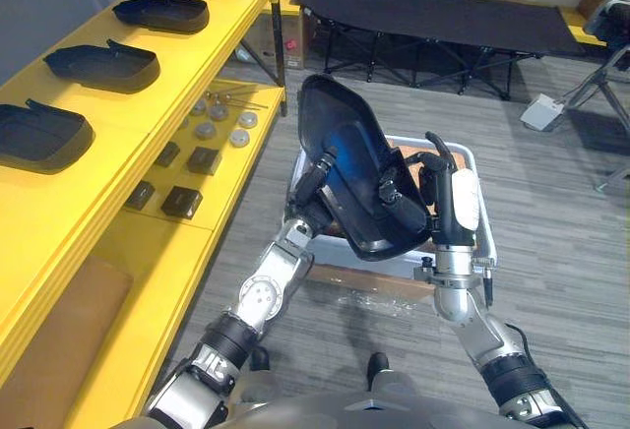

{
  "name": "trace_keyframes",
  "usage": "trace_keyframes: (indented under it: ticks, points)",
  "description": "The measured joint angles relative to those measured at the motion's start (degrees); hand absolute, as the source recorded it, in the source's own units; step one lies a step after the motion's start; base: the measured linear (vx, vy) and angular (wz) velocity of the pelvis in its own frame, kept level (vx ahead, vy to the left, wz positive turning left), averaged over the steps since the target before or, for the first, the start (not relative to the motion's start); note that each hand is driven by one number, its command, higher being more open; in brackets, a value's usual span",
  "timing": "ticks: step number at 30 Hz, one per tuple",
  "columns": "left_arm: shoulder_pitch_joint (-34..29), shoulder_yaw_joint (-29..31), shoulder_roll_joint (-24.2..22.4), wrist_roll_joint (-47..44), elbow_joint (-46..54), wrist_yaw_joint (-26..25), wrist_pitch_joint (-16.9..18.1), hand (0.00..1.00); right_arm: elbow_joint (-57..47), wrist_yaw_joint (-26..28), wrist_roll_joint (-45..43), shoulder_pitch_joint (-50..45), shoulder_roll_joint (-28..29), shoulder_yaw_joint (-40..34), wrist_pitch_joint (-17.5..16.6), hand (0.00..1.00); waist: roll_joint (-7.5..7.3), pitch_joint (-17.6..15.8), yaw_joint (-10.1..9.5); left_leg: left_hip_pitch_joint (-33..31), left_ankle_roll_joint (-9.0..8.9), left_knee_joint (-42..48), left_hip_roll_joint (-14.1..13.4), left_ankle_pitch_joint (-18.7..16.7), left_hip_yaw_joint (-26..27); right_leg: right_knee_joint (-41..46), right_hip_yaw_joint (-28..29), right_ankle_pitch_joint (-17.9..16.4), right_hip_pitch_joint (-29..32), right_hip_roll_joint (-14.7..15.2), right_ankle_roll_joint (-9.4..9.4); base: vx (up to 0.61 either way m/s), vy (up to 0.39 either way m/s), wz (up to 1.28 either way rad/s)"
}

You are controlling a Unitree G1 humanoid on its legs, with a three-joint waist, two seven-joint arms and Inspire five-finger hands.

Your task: Walk over and take three plastic housings, then place them on the shelf

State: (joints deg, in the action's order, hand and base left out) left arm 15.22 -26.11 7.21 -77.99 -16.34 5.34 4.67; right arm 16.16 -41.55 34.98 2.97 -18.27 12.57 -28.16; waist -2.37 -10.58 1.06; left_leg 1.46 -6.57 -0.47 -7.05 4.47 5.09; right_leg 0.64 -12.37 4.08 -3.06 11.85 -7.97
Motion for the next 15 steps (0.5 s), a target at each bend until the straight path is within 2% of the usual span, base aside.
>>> trace_keyframes:
  ticks: [2, 7, 10, 11, 13, 14, 15]
  points:
    - [0.00, -0.05, 0.02, 2.05, 0.00, -0.39, 0.08, 0.00, -0.10, 0.91, -0.39, 0.01, 0.00, 0.17, 0.10, 1.00, 0.00, 0.01, 0.17, -0.01, 0.00, 0.00, 0.00, 0.00, 0.00, -0.11, 0.01, 0.03, -0.01, 0.00, -0.01, 0.00, 0.000, 0.00]
    - [-0.05, -1.62, 0.10, 21.45, 0.33, -8.43, 0.49, 0.00, -0.26, 4.98, -6.69, 0.07, 0.03, 0.88, 1.49, 1.00, 0.24, 0.75, 0.05, -0.02, 0.03, -0.37, 0.07, -0.02, 0.04, -0.92, 0.00, 0.33, -0.16, -0.02, -0.04, 0.00, 0.000, 0.00]
    - [-4.09, 0.13, 0.12, 35.73, 7.00, -13.60, -0.68, 0.00, -3.53, 9.30, -12.82, -0.17, 0.66, 0.81, 1.94, 1.00, 0.39, 0.84, 0.16, 0.13, 0.04, -0.73, 0.10, 0.04, 0.19, -1.24, 0.01, 0.52, -0.16, -0.09, -0.13, 0.00, 0.000, 0.00]
    - [-6.96, 1.68, -0.40, 43.20, 11.38, -15.88, -1.51, 0.00, -8.16, 13.13, -19.08, -0.95, 1.08, 0.82, 1.82, 1.00, 0.55, 0.94, 0.09, 0.24, 0.02, -0.80, 0.11, 0.04, 0.24, -1.23, 0.02, 0.51, -0.18, -0.10, -0.13, 0.03, -0.001, -0.01]
    - [-9.02, 4.53, -1.23, 50.14, 14.05, -19.00, -2.03, 0.00, -13.51, 19.85, -29.76, -2.29, 2.20, 0.22, 0.89, 1.00, 0.73, 1.04, -0.05, 0.77, 0.01, -1.06, 0.11, 0.03, 0.34, -1.23, 0.02, 0.50, -0.49, -0.12, -0.12, 0.03, -0.003, -0.03]
    - [-10.29, 9.47, -2.29, 56.21, 14.81, -22.53, -2.16, 0.00, -17.56, 26.19, -38.52, -3.59, 3.91, -1.05, -0.66, 1.00, 0.94, 1.22, -0.03, 2.09, -0.01, -1.90, 0.11, 0.02, 0.64, -1.31, 0.02, 0.41, -1.33, -0.13, -0.05, 0.02, -0.004, -0.06]
    - [-10.58, 11.27, -2.66, 58.39, 14.83, -23.91, -2.15, 0.00, -18.55, 28.22, -40.56, -4.08, 4.36, -1.77, -1.17, 1.00, 0.96, 1.37, -0.02, 2.26, -0.04, -1.96, 0.13, -0.01, 0.73, -1.31, 0.02, 0.36, -1.47, -0.12, -0.02, 0.00, -0.001, -0.05]
